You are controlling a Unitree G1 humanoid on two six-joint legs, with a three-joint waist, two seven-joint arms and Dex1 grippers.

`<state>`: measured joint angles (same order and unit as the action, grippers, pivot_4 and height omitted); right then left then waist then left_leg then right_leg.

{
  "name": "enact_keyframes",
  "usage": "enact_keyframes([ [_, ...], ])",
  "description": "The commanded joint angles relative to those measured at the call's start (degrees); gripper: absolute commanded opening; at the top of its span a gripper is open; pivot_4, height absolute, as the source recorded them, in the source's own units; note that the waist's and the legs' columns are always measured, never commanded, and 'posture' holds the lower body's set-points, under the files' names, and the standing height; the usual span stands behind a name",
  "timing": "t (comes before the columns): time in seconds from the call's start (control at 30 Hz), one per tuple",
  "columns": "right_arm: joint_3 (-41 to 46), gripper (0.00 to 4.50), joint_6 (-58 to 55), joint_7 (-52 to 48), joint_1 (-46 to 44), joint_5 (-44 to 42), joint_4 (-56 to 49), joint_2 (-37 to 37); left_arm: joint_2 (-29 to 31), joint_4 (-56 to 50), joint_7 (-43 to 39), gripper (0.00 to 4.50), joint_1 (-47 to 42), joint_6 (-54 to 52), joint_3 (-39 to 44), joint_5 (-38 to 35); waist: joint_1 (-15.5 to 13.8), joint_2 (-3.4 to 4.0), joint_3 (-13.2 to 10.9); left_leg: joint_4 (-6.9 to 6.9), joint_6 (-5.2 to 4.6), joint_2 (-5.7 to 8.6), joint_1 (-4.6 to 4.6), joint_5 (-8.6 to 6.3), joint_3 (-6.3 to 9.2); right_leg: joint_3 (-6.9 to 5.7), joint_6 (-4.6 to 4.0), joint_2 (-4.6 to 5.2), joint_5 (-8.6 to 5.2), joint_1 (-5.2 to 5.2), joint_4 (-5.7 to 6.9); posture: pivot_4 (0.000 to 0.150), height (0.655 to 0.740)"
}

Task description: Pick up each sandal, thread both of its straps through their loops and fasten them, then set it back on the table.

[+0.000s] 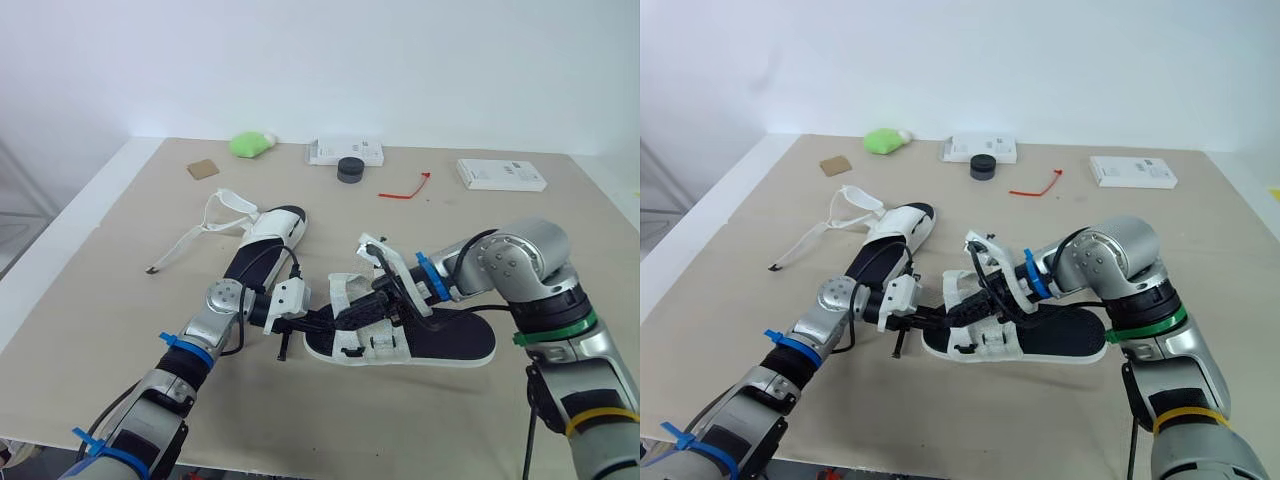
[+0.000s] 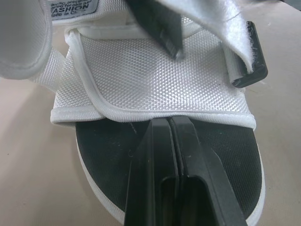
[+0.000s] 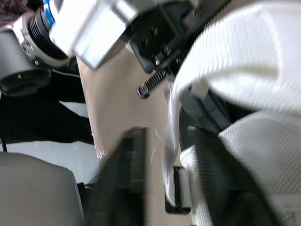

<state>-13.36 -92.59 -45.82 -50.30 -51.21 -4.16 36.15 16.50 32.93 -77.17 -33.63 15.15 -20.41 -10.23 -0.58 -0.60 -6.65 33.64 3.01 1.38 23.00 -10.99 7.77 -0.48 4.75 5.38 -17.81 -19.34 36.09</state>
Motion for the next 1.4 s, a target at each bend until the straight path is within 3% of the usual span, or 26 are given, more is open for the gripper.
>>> enact_keyframes([
  [0.03, 2.17, 0.07, 0.09, 0.47, -2.08, -0.70, 0.32, -0.56, 2.02, 8.89, 0.23, 0.00, 5.57, -4.00, -6.98, 9.58, 0.00, 0.00, 0.01, 0.00, 0.00, 0.00, 0.00, 0.00, 0.00, 0.00, 0.00, 0.00, 0.00, 0.00, 0.00, 0.150, 0.7400],
  [0.43, -2.97, 0.07, 0.69, 1.11, 2.68, 0.28, -8.39, 1.41, 2.18, 8.84, 0.39, 0.00, 5.62, -3.95, -6.93, 9.67, 0.01, -0.02, 0.03, 0.00, -0.01, 0.00, 0.00, 0.00, 0.01, -0.01, 0.01, -0.01, 0.00, 0.01, 0.00, 0.150, 0.7400],
  [0.83, -11.86, 0.07, 14.14, -0.12, 4.76, 10.97, -12.11, 6.25, 2.12, 8.45, 0.21, 0.00, 5.89, -4.09, -7.07, 9.57, 0.04, -0.12, 0.02, 0.00, 0.00, -0.02, -0.02, 0.00, 0.01, -0.02, 0.05, -0.02, -0.04, 0.01, 0.00, 0.150, 0.7400],
  [1.03, -9.63, 0.07, 14.08, -7.66, 5.62, 6.24, -17.16, 8.90, 1.97, 8.51, 0.37, 0.00, 5.88, -4.13, -7.11, 9.51, 0.03, -0.12, 0.00, 0.00, 0.00, -0.02, -0.02, 0.00, 0.02, -0.02, 0.07, -0.01, -0.02, 0.01, 0.00, 0.150, 0.7400],
  [1.23, -11.15, 0.07, 15.52, -9.74, 5.86, 7.04, -18.73, 10.32, 1.87, 8.61, 0.41, 0.00, 5.90, -4.17, -7.06, 9.54, 0.02, -0.15, -0.05, 0.00, 0.00, -0.01, -0.02, 0.00, 0.01, -0.01, 0.08, -0.01, -0.04, 0.03, 0.00, 0.150, 0.7400],
  [1.4, -18.02, 0.07, 20.75, -7.40, 6.97, 15.18, -19.35, 12.14, 1.88, 8.60, 0.37, 0.00, 5.90, -4.27, -7.02, 9.47, 0.03, -0.20, -0.05, 0.00, 0.02, 0.00, -0.02, -0.01, 0.01, -0.02, 0.08, 0.01, -0.06, 0.02, 0.00, 0.150, 0.7400],
])
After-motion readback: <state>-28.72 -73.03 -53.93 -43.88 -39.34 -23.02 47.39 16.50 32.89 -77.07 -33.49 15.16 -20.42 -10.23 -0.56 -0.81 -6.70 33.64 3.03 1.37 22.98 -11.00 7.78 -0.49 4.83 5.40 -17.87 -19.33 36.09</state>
